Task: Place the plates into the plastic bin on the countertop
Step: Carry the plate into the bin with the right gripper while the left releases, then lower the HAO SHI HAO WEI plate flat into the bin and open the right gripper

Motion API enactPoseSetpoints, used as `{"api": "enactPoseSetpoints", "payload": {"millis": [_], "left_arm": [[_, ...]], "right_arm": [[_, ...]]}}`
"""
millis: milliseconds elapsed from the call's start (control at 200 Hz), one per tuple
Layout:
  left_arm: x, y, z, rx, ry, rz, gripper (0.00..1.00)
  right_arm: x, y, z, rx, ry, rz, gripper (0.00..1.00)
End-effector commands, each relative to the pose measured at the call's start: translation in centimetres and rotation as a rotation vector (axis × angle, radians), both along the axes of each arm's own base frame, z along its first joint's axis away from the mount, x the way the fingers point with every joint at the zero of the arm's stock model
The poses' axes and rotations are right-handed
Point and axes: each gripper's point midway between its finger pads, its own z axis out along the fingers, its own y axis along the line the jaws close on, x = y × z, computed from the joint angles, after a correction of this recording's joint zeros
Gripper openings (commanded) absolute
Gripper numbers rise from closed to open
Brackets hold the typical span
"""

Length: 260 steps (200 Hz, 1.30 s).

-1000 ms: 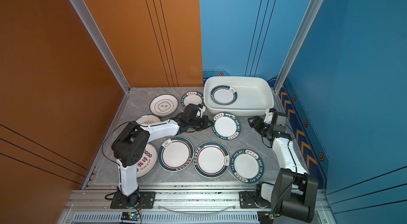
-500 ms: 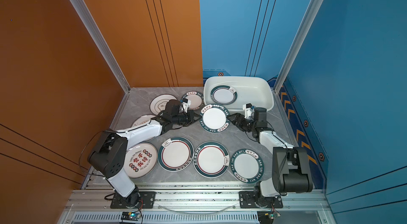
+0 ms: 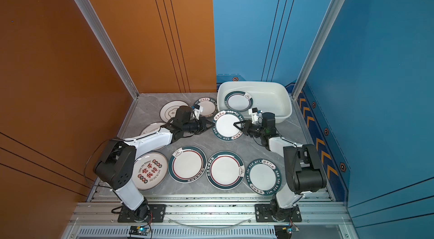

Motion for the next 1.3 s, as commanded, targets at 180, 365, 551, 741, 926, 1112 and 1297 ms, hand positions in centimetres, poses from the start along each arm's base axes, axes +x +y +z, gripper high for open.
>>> {"api": "enactPoseSetpoints", "payload": {"millis": [180,365,551,741,926,1112,1297], "left_arm": [[0.4,-0.9,1.2,-0.017,-0.069,-0.037,0.20],[0.2,-0.8,1.4,-0.011,-0.078,-0.044,0.41],[0.0,-0.6,1.5,-0.002,-0.086,-0.051,0.55],[-0.4,0.2,1.7,0.009,-0.099,-0.052,0.61],[-0.9,1.2,1.6,0.017,-0.098,-0.052,0.71],[-1.4,2.0,2.6,0.021,-0.134,-0.061,0.98],[-2.4,3.0,2.3,0.049,-0.146,-0.071,0.98]], "right_arm": [[0.8,-0.9,0.8,-0.095,-0.035,-0.031,0.00],[2.9,-4.0,3.4,-0.185,-0.059,-0.142,0.00],[6.3,-9.9,5.5,-0.319,-0.015,-0.358,0.00],[10.3,-16.2,6.6,-0.367,0.025,-0.565,0.00],[13.4,-20.4,6.2,-0.447,0.081,-0.689,0.00],[16.0,-22.6,4.2,-0.487,0.143,-0.746,0.00],[18.0,-23.8,0.7,-0.492,0.212,-0.761,0.00]]}}
